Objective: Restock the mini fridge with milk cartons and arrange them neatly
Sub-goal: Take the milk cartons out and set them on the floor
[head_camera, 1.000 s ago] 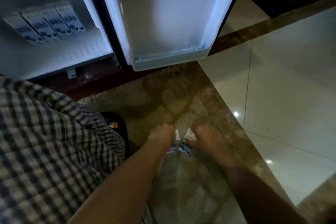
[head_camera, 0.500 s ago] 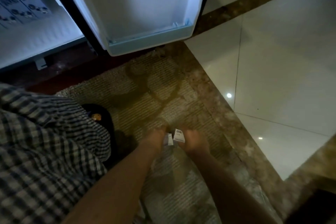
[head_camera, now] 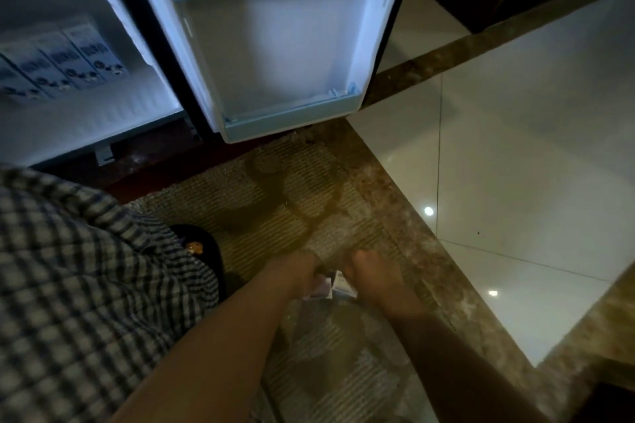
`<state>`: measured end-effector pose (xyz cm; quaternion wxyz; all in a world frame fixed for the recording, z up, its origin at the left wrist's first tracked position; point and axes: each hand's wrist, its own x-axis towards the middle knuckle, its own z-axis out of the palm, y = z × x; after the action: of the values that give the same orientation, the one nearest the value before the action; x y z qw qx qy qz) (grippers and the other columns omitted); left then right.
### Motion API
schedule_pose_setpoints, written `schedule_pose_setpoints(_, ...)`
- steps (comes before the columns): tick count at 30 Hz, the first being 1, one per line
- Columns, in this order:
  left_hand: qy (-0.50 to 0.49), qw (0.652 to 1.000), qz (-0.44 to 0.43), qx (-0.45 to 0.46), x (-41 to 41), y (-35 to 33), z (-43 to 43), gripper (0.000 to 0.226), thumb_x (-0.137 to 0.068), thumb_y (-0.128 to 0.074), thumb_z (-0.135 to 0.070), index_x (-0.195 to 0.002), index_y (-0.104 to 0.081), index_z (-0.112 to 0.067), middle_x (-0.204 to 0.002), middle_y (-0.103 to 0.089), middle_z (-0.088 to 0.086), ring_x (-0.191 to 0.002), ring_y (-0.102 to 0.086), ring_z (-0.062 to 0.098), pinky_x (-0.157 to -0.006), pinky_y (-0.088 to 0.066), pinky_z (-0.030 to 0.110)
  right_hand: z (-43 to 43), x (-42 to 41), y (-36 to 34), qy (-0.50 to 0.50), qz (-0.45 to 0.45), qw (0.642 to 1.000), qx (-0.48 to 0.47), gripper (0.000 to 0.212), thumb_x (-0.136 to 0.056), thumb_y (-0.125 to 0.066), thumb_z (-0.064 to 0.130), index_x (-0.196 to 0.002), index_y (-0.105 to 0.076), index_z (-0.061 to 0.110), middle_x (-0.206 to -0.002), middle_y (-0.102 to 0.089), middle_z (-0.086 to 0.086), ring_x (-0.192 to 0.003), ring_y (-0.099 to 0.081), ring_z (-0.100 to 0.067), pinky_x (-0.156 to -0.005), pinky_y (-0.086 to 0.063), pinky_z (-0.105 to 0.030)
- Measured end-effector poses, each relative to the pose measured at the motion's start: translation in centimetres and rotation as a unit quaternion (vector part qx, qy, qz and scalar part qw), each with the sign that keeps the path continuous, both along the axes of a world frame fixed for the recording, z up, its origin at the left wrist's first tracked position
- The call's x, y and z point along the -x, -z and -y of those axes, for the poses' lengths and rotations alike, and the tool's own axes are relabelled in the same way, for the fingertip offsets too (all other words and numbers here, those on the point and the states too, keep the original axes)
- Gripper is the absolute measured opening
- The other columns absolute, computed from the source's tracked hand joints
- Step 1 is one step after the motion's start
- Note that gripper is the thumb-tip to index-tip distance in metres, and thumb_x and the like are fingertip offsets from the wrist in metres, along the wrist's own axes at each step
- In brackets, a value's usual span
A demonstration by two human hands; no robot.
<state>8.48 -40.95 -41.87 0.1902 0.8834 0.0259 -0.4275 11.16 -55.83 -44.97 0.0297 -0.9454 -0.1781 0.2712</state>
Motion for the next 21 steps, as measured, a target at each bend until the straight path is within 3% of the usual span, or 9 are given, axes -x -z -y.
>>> schedule_pose_setpoints(2,0.033,0.999,0.011,-0.008,-1.0,-1.6,-0.7,0.040,-0.096,-0.047,-0.034,-0.128,-0.050,-0.010,-0.129,-0.054,0.009,-0.116,-0.052,0.024,-0.090,-0.044,0.032,-0.7,-1.5,-1.9,-0.020,-0.001,1.000,0.000,0.023,-0.094,-0.044,0.025,-0.099,-0.062,0.012,-0.099,-0.066,-0.011,-0.092,-0.063,-0.029,-0.074,-0.048,-0.036)
schedule_pose_setpoints(5,0.062,0.997,0.032,-0.034,-2.0,-4.1,-2.5,0.040,-0.096,-0.043,-0.038,-0.127,-0.052,-0.014,-0.128,-0.054,0.007,-0.115,-0.052,0.023,-0.091,-0.043,0.034,-2.3,-3.6,-5.0,-0.037,-0.008,0.999,-0.009,0.024,-0.094,-0.043,0.027,-0.096,-0.064,0.015,-0.099,-0.066,-0.009,-0.091,-0.062,-0.026,-0.080,-0.052,-0.039)
schedule_pose_setpoints(9,0.062,0.994,0.078,-0.053,-3.4,-8.8,-6.4,0.042,-0.097,-0.040,-0.041,-0.124,-0.055,-0.012,-0.128,-0.055,0.009,-0.114,-0.053,0.026,-0.095,-0.043,0.038,-5.2,-5.6,-10.1,-0.089,0.050,0.995,-0.004,0.019,-0.093,-0.046,0.025,-0.084,-0.060,0.017,-0.097,-0.066,-0.008,-0.091,-0.062,-0.027,-0.077,-0.048,-0.035)
schedule_pose_setpoints(14,0.022,0.980,0.174,-0.089,-4.6,-16.0,-12.6,0.048,-0.099,-0.035,-0.045,-0.126,-0.051,-0.009,-0.131,-0.052,0.013,-0.117,-0.051,0.028,-0.094,-0.040,0.036,-10.5,-7.1,-16.5,-0.155,0.119,0.978,-0.074,0.019,-0.094,-0.048,0.035,-0.093,-0.061,0.021,-0.094,-0.064,-0.002,-0.092,-0.062,-0.023,-0.077,-0.051,-0.037)
schedule_pose_setpoints(18,-0.008,0.965,0.229,-0.125,-4.0,-21.4,-18.1,0.047,-0.100,-0.033,-0.043,-0.122,-0.052,-0.006,-0.126,-0.054,0.014,-0.111,-0.052,0.030,-0.091,-0.041,0.037,-15.8,-8.1,-21.2,-0.215,0.196,0.955,-0.053,0.025,-0.095,-0.045,0.034,-0.105,-0.062,0.018,-0.109,-0.066,-0.010,-0.104,-0.061,-0.032,-0.079,-0.048,-0.037)
schedule_pose_setpoints(21,-0.031,0.961,0.241,-0.131,-2.6,-24.6,-22.5,0.046,-0.101,-0.031,-0.040,-0.123,-0.051,-0.005,-0.125,-0.054,0.015,-0.107,-0.053,0.030,-0.092,-0.043,0.038,-20.0,-8.5,-24.8,-0.249,0.229,0.940,-0.048,0.023,-0.095,-0.045,0.033,-0.101,-0.062,0.018,-0.108,-0.066,-0.013,-0.103,-0.061,-0.034,-0.074,-0.045,-0.035)
